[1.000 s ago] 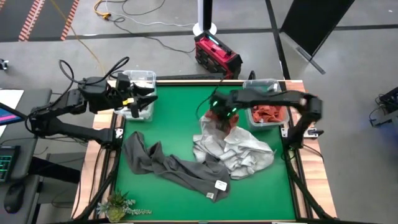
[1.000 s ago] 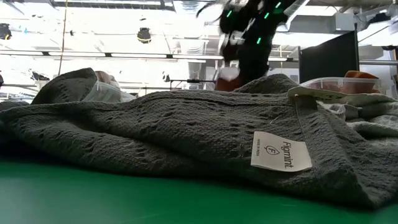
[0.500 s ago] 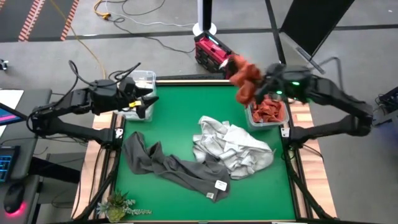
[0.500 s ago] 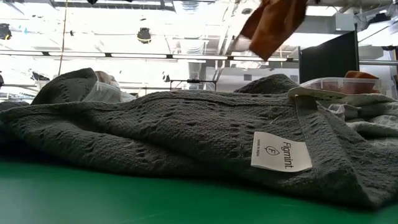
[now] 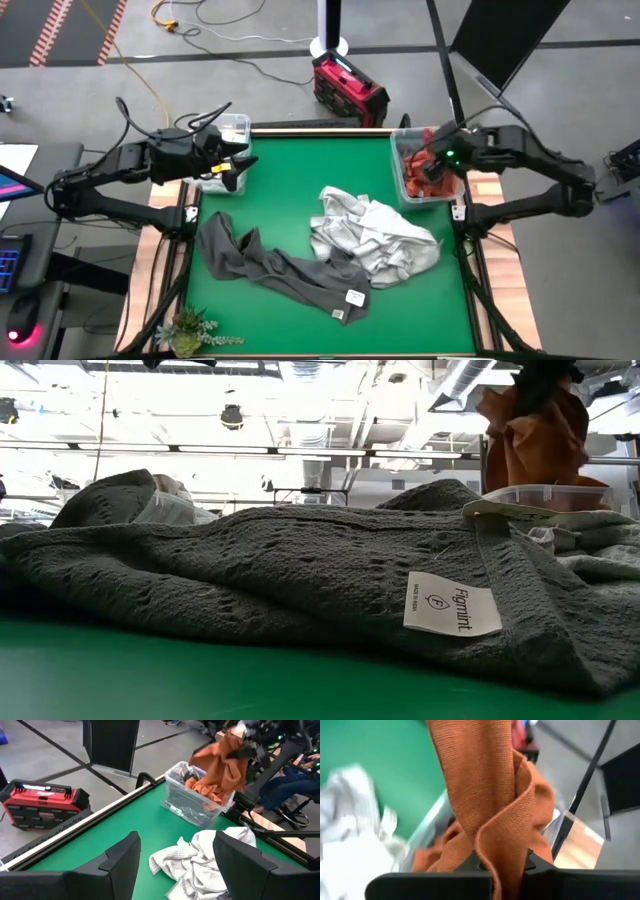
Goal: Sort towels by color in basket
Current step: Put the orange towel into the right transparent bin, then put the white towel into the left transparent bin
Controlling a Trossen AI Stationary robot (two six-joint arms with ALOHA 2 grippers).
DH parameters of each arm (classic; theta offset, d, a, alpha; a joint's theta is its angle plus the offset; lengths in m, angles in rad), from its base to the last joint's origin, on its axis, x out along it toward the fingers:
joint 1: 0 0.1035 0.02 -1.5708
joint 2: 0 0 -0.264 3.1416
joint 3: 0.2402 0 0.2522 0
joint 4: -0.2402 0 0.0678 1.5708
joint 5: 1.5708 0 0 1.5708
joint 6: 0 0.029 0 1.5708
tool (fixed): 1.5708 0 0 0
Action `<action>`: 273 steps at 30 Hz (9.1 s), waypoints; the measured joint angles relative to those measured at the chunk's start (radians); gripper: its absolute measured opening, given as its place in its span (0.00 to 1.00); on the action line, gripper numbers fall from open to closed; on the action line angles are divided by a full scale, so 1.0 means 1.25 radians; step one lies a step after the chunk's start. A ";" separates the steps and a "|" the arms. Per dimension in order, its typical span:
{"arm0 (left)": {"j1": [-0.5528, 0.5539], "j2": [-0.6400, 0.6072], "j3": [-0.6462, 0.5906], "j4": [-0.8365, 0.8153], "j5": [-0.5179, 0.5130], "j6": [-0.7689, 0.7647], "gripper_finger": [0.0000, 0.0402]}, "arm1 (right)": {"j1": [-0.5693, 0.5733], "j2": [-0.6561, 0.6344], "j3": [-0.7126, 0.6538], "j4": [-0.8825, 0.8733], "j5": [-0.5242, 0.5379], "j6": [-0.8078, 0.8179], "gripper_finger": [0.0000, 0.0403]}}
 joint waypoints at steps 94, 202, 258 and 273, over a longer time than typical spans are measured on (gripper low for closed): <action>0.000 -0.001 0.000 -0.031 0.096 0.012 0.60 | -0.373 0.102 -0.037 0.096 -0.230 -0.287 0.69; 0.072 0.915 0.738 0.130 0.185 0.330 0.81 | -0.175 -0.053 0.027 0.003 -0.360 -0.312 0.69; 0.069 0.407 0.528 -0.259 0.169 0.300 0.81 | -0.255 0.080 -0.150 0.354 -0.561 -0.434 0.57; -0.123 0.299 0.077 0.071 0.380 0.187 0.81 | 0.225 0.293 -0.150 0.411 -0.438 -0.205 0.59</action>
